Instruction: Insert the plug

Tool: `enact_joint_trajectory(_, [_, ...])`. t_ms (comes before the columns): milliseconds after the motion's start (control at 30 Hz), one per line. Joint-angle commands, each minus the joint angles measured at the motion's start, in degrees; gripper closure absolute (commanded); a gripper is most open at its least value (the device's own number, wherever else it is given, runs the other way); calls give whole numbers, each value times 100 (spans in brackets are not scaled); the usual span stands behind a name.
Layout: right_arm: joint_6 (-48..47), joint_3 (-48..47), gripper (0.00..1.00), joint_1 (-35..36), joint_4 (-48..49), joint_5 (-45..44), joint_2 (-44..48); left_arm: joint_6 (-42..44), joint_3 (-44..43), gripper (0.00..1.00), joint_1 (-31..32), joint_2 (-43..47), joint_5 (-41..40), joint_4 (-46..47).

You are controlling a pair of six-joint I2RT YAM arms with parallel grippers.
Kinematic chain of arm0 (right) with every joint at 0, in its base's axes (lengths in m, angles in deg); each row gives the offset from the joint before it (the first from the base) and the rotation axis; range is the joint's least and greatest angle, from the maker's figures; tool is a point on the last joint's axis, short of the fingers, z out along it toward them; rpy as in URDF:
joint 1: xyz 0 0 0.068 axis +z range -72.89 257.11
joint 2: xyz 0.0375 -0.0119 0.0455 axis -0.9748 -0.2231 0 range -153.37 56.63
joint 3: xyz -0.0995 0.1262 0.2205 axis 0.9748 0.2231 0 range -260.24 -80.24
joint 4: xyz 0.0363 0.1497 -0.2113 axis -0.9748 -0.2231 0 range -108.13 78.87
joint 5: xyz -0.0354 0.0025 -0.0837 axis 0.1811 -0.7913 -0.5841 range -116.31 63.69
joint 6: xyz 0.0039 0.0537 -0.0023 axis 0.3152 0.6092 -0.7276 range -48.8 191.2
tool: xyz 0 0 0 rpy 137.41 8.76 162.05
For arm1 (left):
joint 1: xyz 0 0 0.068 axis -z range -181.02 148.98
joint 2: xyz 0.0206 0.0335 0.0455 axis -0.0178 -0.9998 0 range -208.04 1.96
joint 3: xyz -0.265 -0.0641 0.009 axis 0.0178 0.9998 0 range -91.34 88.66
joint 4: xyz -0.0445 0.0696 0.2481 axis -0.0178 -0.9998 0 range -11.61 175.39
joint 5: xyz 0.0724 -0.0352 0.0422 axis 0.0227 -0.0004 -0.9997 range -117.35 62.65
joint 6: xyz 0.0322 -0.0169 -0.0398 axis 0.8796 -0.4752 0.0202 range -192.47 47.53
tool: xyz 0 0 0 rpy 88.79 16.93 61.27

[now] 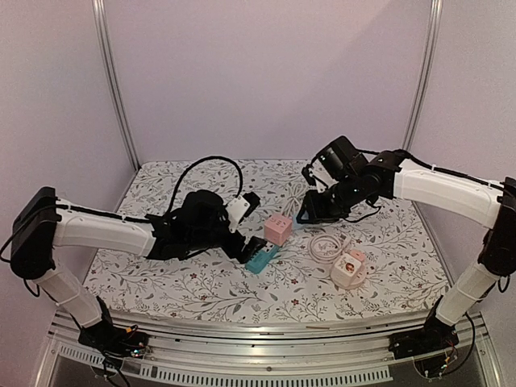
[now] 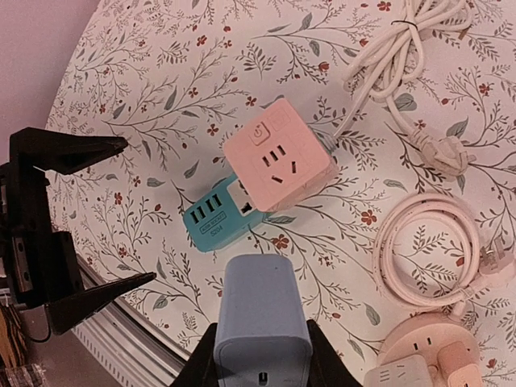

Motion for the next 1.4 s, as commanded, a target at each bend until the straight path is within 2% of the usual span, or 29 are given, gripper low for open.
enact_joint_trajectory(0, [-86, 269, 100, -82, -125, -331, 502, -378, -188, 1, 23, -390, -69, -734])
enact_joint_trajectory(100, [-95, 414, 100, -146, -152, -442, 723, -418, -637, 9, 46, -769, -88, -1185])
enact_joint_trajectory(200, [-97, 532, 100, -211, -196, -612, 979, -524, -875, 10, 168, -1074, -285, -1649])
enact_joint_trajectory(467, [-170, 601, 100, -262, -255, -574, 1113, -1013, -859, 15, 348, -1408, -520, -1699])
enact_joint_trajectory(700, [-189, 668, 100, -254, -233, -483, 1099, -1233, -1035, 28, 390, -1804, -489, -1733])
enact_joint_trajectory(800, [-208, 689, 100, -262, -214, -461, 1118, -1322, -1087, 39, 453, -1877, -460, -1733])
enact_joint_trajectory(1000, [-250, 717, 100, -261, -204, -413, 1143, -1584, -1226, 73, 728, -1953, -931, -2032])
enact_joint_trajectory(1067, [-261, 752, 100, -257, -185, -391, 1171, -1745, -1243, 78, 842, -1943, -1157, -2197])
enact_joint_trajectory(1233, [-279, 846, 100, -255, -164, -473, 1250, -2544, -1217, 83, 1067, -1920, -1622, -2482])
enact_joint_trajectory(1367, [-303, 937, 100, -262, -175, -543, 1293, -3780, -1117, 81, 1249, -1889, -1872, -2612])
